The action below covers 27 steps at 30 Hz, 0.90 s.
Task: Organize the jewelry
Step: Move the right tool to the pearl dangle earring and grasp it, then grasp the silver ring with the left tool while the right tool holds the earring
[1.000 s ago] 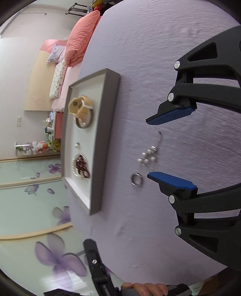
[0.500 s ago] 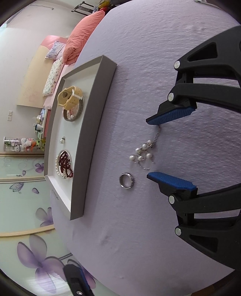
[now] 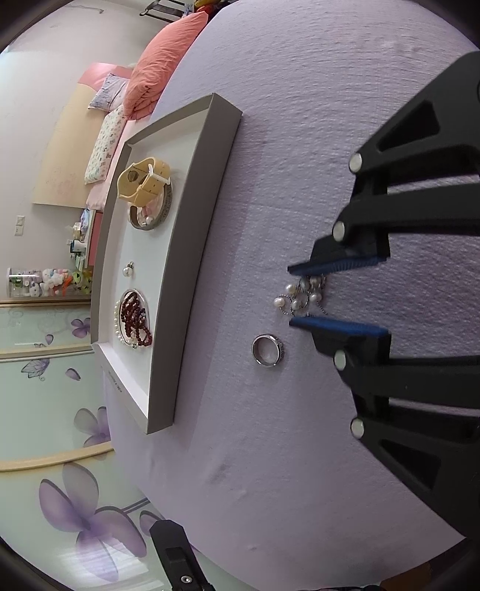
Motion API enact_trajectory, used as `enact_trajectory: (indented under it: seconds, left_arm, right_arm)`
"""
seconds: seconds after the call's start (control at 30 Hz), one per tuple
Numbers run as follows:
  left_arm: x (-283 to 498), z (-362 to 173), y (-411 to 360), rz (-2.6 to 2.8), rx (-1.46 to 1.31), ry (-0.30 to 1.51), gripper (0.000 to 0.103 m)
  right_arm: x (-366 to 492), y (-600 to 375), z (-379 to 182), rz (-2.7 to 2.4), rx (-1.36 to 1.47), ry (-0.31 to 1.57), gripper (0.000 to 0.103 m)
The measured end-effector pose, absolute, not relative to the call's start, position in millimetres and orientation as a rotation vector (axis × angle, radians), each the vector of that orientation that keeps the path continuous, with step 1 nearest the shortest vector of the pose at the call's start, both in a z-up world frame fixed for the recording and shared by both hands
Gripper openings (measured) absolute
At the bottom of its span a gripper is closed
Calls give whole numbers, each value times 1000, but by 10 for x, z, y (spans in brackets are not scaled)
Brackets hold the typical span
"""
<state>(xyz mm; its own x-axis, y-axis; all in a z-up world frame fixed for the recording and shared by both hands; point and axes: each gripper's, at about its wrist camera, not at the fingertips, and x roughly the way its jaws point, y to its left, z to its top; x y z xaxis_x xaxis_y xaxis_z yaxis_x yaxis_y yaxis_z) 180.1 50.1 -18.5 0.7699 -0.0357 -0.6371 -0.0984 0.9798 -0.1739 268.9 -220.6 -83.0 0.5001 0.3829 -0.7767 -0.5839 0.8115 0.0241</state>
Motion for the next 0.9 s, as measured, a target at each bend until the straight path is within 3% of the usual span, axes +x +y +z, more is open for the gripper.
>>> enact_trajectory:
  seconds: [0.27, 0.9]
  left_arm:
    - [1829, -252, 400, 14, -183, 715, 93]
    - [2023, -572, -100, -68, -88, 806, 93]
  right_arm:
    - [2702, -2272, -800, 567, -231, 876, 6]
    - [2844, -2868, -123, 508, -13, 728, 6]
